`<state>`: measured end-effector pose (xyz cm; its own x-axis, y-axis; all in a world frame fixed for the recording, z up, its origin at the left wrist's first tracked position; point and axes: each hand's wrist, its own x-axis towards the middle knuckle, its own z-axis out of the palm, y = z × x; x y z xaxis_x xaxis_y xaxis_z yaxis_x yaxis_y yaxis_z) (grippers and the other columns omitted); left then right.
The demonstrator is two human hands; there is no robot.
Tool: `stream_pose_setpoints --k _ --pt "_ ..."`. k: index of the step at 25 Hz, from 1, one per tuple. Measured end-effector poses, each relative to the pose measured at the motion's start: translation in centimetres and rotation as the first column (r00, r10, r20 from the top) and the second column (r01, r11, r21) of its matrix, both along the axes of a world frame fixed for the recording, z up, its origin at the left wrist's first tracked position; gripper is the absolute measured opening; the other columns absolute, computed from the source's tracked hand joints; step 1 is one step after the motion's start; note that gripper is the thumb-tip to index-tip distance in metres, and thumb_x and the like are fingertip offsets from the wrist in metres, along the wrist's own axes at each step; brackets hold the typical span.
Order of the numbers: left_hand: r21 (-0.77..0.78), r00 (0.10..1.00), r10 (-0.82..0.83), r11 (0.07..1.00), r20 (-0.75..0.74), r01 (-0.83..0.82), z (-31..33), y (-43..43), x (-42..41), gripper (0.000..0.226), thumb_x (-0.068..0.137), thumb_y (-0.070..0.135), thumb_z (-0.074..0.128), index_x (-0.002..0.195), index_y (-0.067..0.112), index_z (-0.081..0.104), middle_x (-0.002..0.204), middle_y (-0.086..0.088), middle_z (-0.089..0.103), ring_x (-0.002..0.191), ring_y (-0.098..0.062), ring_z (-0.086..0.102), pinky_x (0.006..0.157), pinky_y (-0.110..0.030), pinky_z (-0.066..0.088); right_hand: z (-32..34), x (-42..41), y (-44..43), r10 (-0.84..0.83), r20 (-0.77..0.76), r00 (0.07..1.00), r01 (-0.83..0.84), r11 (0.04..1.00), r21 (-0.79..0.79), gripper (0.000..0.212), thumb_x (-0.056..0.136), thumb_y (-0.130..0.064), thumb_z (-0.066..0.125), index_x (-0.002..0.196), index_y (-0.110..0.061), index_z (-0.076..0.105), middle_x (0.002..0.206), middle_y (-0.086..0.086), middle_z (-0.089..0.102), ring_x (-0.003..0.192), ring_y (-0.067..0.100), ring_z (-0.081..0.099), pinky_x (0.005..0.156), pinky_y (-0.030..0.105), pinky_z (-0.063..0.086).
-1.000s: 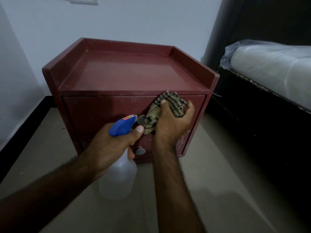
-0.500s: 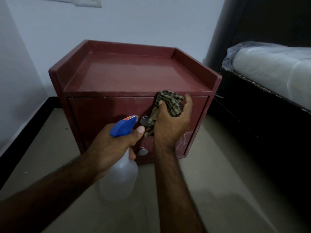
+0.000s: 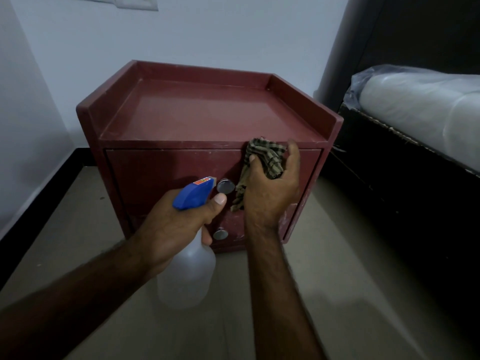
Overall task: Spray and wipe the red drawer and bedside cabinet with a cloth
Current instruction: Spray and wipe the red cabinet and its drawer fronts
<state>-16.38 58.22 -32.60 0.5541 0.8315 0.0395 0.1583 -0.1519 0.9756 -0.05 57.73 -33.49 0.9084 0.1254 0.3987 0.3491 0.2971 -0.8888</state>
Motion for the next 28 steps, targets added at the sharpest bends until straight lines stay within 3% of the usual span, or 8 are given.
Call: stream_pose_setpoints --k 4,7,11,13,17,23,25,28 --pt "-0.010 1.000 0.004 1.000 -0.011 -0.004 0.2 0.1 -0.3 0.059 0.079 0.064 0.069 0.116 0.017 0.068 0.072 -0.026 0.068 0.068 -0.033 0.070 0.087 -0.042 0.053 0.2 2.1 -0.6 -0.047 -0.052 0.998 0.049 0.998 0.031 0.070 0.078 -0.008 0.084 0.143 -0.019 0.061 0.122 -0.006 0.072 0.110 0.008 0.070 0.100 0.033 0.057" --pt "0.008 0.999 0.030 1.000 -0.013 -0.030 -0.1 0.5 -0.5 0.065 0.077 0.062 0.068 0.116 0.009 0.067 0.069 -0.020 0.067 0.070 -0.037 0.070 0.079 -0.034 0.052 0.4 0.7 -0.3 0.006 -0.001 1.000 -0.006 1.000 -0.001 0.071 0.079 -0.010 0.084 0.145 -0.023 0.060 0.112 -0.027 0.065 0.103 -0.010 0.066 0.091 0.015 0.055" --pt "0.000 1.000 0.021 1.000 0.008 -0.021 -0.3 0.8 -0.3 0.064 0.078 0.058 0.071 0.113 0.005 0.067 0.081 -0.026 0.067 0.061 -0.028 0.068 0.086 -0.053 0.058 -0.2 -1.8 0.6 0.088 0.109 0.990 -0.086 0.996 -0.019 0.072 0.079 -0.009 0.084 0.146 -0.021 0.059 0.125 -0.015 0.069 0.110 0.000 0.068 0.095 0.017 0.054" --pt "-0.005 1.000 0.017 1.000 0.007 -0.017 -0.2 0.7 -0.4 0.062 0.080 0.056 0.071 0.112 0.004 0.066 0.082 -0.027 0.066 0.061 -0.028 0.067 0.090 -0.057 0.057 -0.3 -1.8 0.7 0.101 0.120 0.988 -0.099 0.995 -0.018 0.073 0.078 -0.007 0.085 0.146 -0.019 0.059 0.124 -0.018 0.069 0.108 -0.007 0.067 0.093 0.014 0.054" --pt "-0.002 0.999 0.048 0.999 -0.002 -0.048 0.2 0.8 -0.7 0.068 0.080 0.061 0.072 0.117 0.005 0.065 0.079 -0.025 0.069 0.062 -0.029 0.067 0.094 -0.054 0.055 -0.7 -0.6 0.6 0.053 0.066 0.996 -0.054 0.998 0.012 0.072 0.078 -0.007 0.085 0.144 -0.020 0.061 0.107 -0.044 0.057 0.101 -0.024 0.058 0.087 0.002 0.046" --pt "-0.019 0.997 0.076 0.997 -0.016 -0.077 0.3 1.1 -1.3 0.061 0.078 0.057 0.070 0.113 0.007 0.068 0.074 -0.015 0.069 0.063 -0.028 0.069 0.087 -0.042 0.055 -0.3 -3.2 1.4 0.120 0.140 0.983 -0.119 0.993 -0.015 0.072 0.079 -0.007 0.084 0.146 -0.019 0.059 0.128 -0.015 0.067 0.111 -0.004 0.066 0.095 0.013 0.051" --pt "-0.024 0.998 0.068 0.997 -0.014 -0.068 0.3 1.1 -1.4 0.053 0.081 0.054 0.070 0.115 0.014 0.069 0.074 -0.017 0.068 0.064 -0.029 0.068 0.088 -0.041 0.056 -0.4 -2.9 1.4 0.105 0.129 0.986 -0.105 0.994 -0.011 0.072 0.078 -0.006 0.084 0.145 -0.019 0.060 0.125 -0.020 0.066 0.109 -0.010 0.064 0.095 0.011 0.050" --pt "-0.029 0.998 0.055 0.998 0.010 -0.054 0.2 1.3 -1.9 0.048 0.086 0.052 0.070 0.121 0.019 0.068 0.078 -0.025 0.067 0.064 -0.029 0.067 0.099 -0.053 0.053 -0.4 -2.0 1.1 0.023 0.056 0.998 -0.025 0.999 0.028 0.071 0.078 -0.006 0.083 0.144 -0.019 0.061 0.120 -0.024 0.064 0.109 -0.012 0.063 0.097 0.014 0.052"
